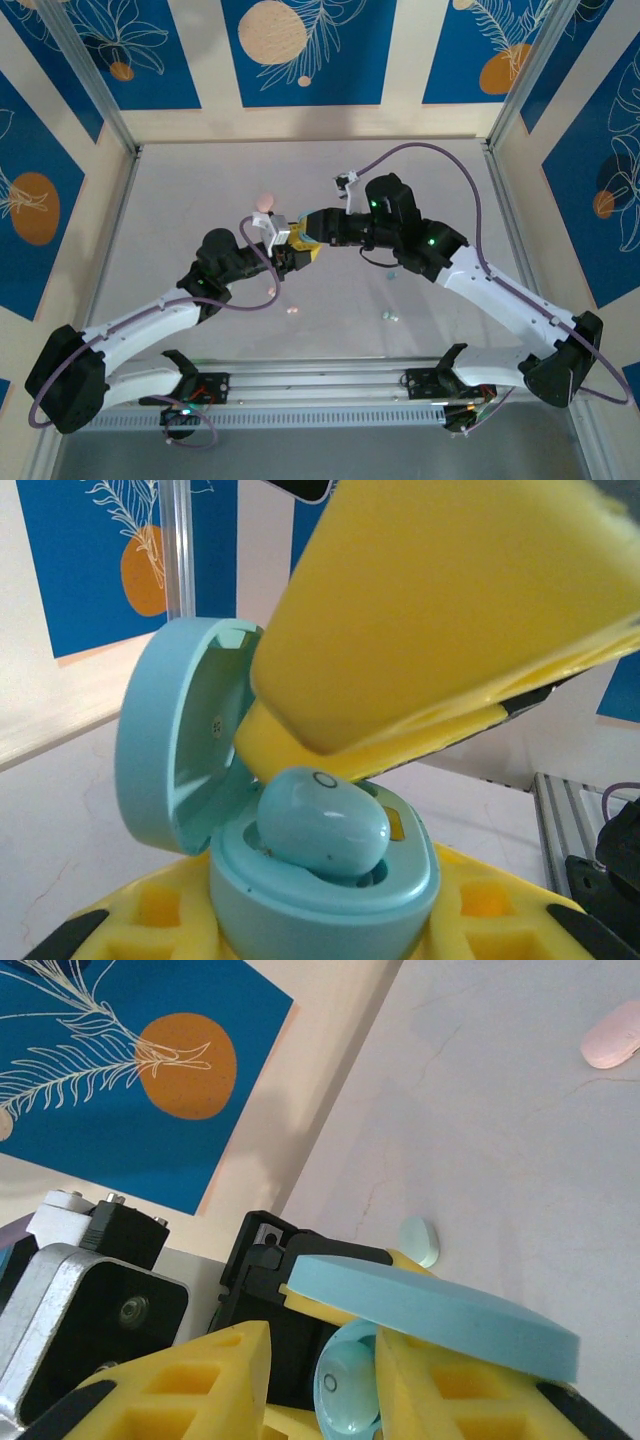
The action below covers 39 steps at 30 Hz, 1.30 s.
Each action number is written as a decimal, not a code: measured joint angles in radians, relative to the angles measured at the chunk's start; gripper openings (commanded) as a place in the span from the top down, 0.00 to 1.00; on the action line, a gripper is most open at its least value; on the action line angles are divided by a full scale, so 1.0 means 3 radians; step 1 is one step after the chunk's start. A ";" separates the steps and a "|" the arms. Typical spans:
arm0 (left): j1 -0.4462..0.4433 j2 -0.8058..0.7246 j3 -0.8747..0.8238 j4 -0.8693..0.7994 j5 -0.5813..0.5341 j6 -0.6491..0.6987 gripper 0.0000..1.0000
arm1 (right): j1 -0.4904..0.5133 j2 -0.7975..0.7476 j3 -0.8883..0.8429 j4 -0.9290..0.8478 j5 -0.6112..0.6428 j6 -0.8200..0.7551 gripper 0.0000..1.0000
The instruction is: Insert the wireless bluetooth earbuds into the charging case
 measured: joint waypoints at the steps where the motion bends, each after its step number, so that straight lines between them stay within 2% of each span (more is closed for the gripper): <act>1: -0.0001 0.0000 0.0000 0.0001 -0.0001 0.0000 0.67 | 0.0000 -0.0013 0.0006 -0.0034 0.0013 0.0000 0.64; 12: -0.0001 0.0000 0.0000 0.0051 -0.0003 0.0013 0.67 | 0.0000 -0.0305 0.0017 -0.0278 0.0042 -0.0056 0.60; 19: -0.0001 -0.0006 0.0000 0.0050 -0.0004 0.0014 0.67 | -0.0108 -0.0974 -0.0149 -0.0374 0.0572 -0.0210 0.58; 21: -0.0001 -0.0008 0.0000 0.0051 -0.0004 0.0014 0.67 | -0.0328 -0.1100 -0.0238 -0.0505 0.0726 -0.0209 0.58; 23: -0.0001 -0.0014 0.0000 0.0050 -0.0005 0.0013 0.67 | -0.0725 -0.1155 -0.0380 -0.0632 0.0773 -0.0192 0.57; 27: -0.0001 -0.0097 0.0000 0.0048 -0.0017 0.0011 0.67 | -0.1678 -0.1040 -0.0847 -0.0765 0.0469 -0.0169 0.56; 29: -0.0003 -0.0154 0.0000 0.0050 -0.0027 0.0011 0.67 | -0.2079 -0.0816 -0.1058 -0.0856 0.0266 -0.0182 0.54; 32: -0.0003 -0.0202 0.0000 0.0048 -0.0029 0.0011 0.67 | -0.2312 -0.0443 -0.1175 -0.1016 0.0058 -0.0281 0.54; 39: -0.0003 -0.0211 0.0000 0.0047 -0.0029 0.0000 0.67 | -0.2298 0.0486 -0.1002 -0.1134 -0.0220 -0.0646 0.54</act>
